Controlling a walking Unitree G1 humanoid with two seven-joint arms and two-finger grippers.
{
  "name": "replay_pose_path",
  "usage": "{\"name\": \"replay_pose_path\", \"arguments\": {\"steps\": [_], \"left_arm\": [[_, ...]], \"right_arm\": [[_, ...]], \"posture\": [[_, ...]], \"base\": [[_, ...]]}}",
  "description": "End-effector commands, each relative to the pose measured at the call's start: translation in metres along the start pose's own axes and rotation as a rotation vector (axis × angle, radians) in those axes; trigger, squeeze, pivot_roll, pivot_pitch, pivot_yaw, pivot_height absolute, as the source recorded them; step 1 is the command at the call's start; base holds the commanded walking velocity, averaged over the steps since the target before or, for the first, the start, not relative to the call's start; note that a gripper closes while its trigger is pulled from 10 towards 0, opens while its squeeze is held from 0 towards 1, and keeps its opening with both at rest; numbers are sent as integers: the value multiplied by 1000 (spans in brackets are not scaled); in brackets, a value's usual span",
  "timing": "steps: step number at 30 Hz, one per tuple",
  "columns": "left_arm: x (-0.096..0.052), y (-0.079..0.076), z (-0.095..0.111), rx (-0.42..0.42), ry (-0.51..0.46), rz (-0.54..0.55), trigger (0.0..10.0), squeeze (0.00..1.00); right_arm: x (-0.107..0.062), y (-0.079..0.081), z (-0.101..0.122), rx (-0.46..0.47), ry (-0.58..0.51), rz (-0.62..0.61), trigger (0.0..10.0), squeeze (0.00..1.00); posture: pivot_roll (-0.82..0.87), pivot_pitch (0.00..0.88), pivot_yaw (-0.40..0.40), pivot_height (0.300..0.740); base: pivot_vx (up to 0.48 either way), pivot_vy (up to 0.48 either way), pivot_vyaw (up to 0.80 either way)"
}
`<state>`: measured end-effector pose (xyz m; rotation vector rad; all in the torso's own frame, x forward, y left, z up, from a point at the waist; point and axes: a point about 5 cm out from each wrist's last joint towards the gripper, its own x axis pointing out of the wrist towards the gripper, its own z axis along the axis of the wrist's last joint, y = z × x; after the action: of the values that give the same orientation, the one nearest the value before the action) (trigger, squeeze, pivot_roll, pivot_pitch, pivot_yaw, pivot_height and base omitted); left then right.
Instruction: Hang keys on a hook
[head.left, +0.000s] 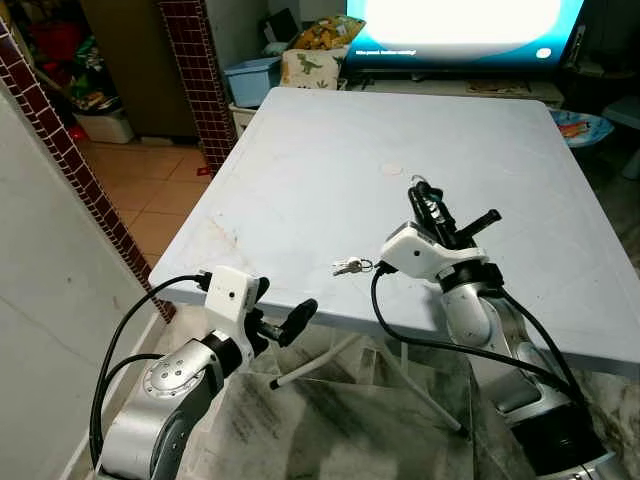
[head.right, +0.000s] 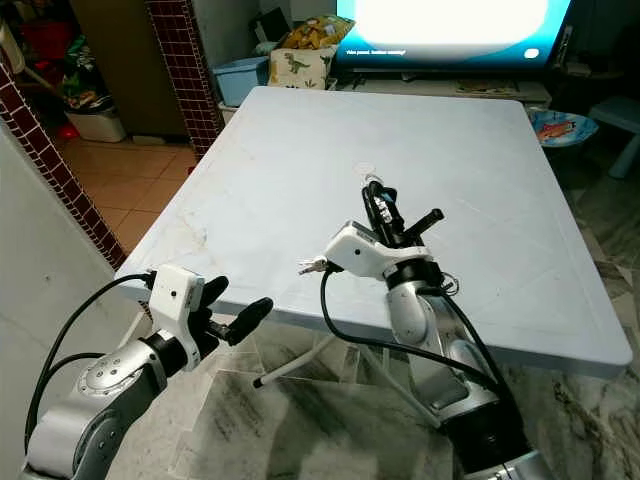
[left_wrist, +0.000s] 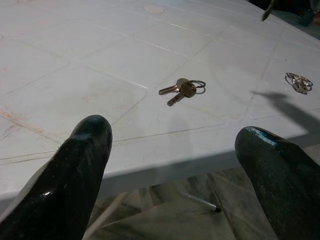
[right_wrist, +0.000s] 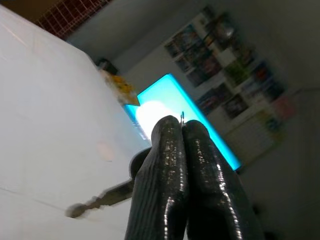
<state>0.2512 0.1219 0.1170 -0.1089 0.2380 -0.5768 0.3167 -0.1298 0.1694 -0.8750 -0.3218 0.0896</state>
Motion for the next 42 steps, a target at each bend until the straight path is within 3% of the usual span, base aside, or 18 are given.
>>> {"name": "replay_pose_path", "arguments": {"steps": [1, 6, 9, 10, 11, 12, 14, 18, 25, 33, 42], "left_arm": [[1, 4, 2, 18, -9, 29, 10000, 0], [2, 5, 3, 22, -19, 46, 10000, 0], [3, 8, 5, 35, -31, 75, 10000, 0], [3, 10, 6, 39, -37, 89, 10000, 0], [3, 12, 7, 44, -41, 106, 10000, 0], [3, 12, 7, 44, -41, 106, 10000, 0], [3, 18, 8, 57, -50, 152, 10000, 0], [3, 22, 9, 67, -59, 200, 10000, 0], [4, 26, 11, 71, -81, 235, 10000, 0], [3, 16, 13, 31, -116, 144, 10000, 0], [3, 34, 16, 96, -136, 308, 10000, 0]], "right_arm": [[1, 2, -3, 306, 66, 48, 10000, 0], [3, -2, 1, 317, 40, 29, 10000, 0], [6, -7, 5, 213, 2, -4, 10000, 0], [8, -8, 6, 227, -4, -6, 10000, 0], [9, -7, 9, 323, 0, 8, 10000, 0], [9, -7, 9, 323, 0, 8, 10000, 0], [11, -4, 18, 560, -11, 71, 10000, 0], [14, -8, 25, 660, -36, 104, 10000, 0], [15, -9, 24, 655, -33, 109, 10000, 0], [13, -7, 26, 672, -42, 153, 10000, 0], [17, -6, 33, 693, -85, 227, 10000, 0]], "posture": [[2, 2, 76, 740], [2, 2, 76, 740], [-1, 0, 73, 740], [-1, 0, 73, 740], [-1, 0, 73, 740], [-1, 0, 73, 740], [-1, 0, 73, 740], [0, 0, 65, 740], [1, 0, 61, 740], [2, 0, 57, 740], [13, 0, 47, 740]], "base": [[0, 0, 0], [0, 0, 0], [0, 0, 0], [0, 0, 0], [0, 0, 0], [0, 0, 0], [0, 0, 0], [0, 0, 0], [0, 0, 638], [0, 0, 800], [0, 0, 800]]}}
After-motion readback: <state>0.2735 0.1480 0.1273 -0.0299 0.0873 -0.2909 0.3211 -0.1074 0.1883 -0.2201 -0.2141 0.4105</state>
